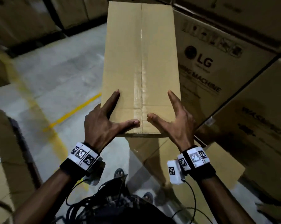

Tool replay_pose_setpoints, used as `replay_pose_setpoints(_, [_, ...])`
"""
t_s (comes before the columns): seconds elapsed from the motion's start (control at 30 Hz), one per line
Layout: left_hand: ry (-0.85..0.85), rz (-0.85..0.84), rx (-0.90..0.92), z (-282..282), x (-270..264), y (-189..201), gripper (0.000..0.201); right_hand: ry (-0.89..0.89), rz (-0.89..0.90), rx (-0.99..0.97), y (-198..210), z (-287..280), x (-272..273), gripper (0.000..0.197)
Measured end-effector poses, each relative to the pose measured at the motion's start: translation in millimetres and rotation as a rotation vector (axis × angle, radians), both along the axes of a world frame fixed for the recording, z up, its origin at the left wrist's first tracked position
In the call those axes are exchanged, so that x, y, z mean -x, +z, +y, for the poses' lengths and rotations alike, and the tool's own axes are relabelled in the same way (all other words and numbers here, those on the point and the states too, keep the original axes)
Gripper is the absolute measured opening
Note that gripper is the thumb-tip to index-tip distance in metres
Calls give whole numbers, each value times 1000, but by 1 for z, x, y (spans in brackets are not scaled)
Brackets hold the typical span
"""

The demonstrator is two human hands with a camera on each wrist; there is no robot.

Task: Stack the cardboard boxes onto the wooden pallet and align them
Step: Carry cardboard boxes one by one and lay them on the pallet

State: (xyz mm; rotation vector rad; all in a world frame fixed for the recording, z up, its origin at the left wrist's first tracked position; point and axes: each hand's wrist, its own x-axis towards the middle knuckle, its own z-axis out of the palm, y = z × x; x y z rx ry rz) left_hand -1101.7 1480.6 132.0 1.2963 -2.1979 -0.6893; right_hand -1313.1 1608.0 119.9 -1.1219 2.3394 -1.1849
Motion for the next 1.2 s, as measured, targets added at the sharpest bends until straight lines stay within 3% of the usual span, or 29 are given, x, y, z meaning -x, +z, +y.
replay_pose_setpoints(0.2, [159, -4, 7, -41, -36, 6, 116, 170, 11, 42, 6, -81, -18, 110])
replay_pose_setpoints(0.37, [309, -26, 3, -111, -84, 4, 118, 354, 19, 81, 7, -182, -51, 102])
replay_pose_setpoints(0.73, [559, 58, -3, -337, -214, 11, 120, 616, 33, 148, 22, -479, -174, 86])
replay_pose_setpoints(0.97, [647, 15, -7, -449, -264, 14, 119, 703, 39, 167, 21, -614, -225, 84])
replay_pose_setpoints(1.2, [796, -65, 4, -597, -295, -4, 116, 820, 55, 149, 7, -793, -264, 87])
